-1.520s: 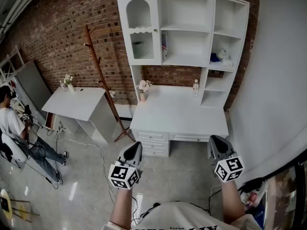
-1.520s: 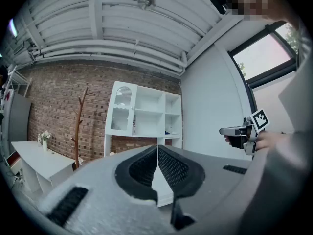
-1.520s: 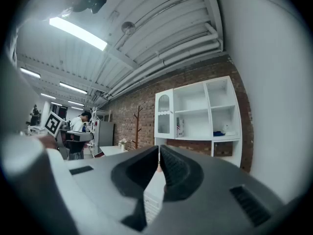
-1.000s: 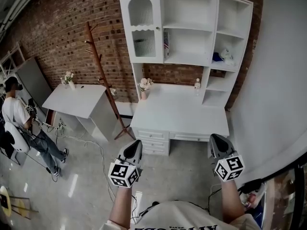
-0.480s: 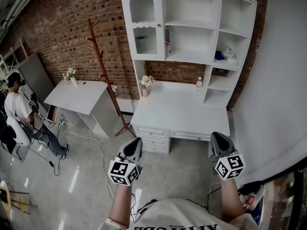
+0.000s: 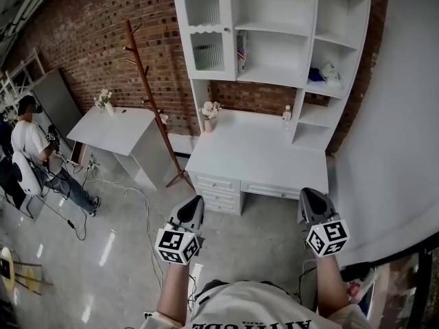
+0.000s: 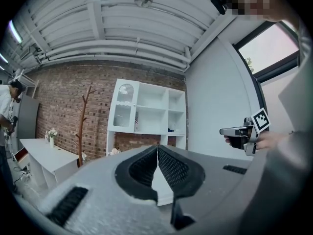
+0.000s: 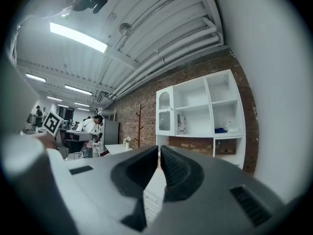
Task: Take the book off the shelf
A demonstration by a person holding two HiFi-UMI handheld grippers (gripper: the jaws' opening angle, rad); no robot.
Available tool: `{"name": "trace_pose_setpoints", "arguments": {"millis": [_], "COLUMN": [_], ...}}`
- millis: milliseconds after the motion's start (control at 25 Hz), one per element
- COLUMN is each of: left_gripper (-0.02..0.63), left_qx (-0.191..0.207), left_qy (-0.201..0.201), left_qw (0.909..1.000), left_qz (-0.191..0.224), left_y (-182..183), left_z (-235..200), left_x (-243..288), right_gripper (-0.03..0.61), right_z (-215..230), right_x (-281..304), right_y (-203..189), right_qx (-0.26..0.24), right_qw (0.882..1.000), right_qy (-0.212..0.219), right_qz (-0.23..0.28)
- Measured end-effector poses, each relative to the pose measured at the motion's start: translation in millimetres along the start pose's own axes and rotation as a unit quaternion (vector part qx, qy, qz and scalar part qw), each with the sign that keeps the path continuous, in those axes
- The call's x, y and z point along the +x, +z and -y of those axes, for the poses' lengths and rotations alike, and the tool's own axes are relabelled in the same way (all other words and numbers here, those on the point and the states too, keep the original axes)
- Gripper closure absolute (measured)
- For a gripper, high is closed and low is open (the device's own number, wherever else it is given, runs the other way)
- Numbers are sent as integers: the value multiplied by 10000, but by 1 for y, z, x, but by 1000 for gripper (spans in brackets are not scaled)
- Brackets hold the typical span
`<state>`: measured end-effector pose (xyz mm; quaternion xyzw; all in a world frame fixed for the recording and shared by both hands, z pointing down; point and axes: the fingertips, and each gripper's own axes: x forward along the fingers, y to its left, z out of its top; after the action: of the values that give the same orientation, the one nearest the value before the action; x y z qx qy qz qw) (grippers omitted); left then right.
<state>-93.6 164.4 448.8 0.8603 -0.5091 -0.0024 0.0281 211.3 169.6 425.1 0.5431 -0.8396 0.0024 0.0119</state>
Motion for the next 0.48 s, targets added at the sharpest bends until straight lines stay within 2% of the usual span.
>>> {"name": "trace_pose_setpoints", "arguments": {"millis": [480], "left_gripper": [588], "left_qx": [-41], "left_qy": [128], "left_qw": [9999], "left_qz": [-92], "left_y": [-10], "left_z": [10], "left_x": [-4], "right_gripper": [543], "right_z": [6], "right_x": [2], "right_y": [-12], "right_qx": [93], "right_qw": [9999], "right_qy": [115], "right_qz": [-80]}}
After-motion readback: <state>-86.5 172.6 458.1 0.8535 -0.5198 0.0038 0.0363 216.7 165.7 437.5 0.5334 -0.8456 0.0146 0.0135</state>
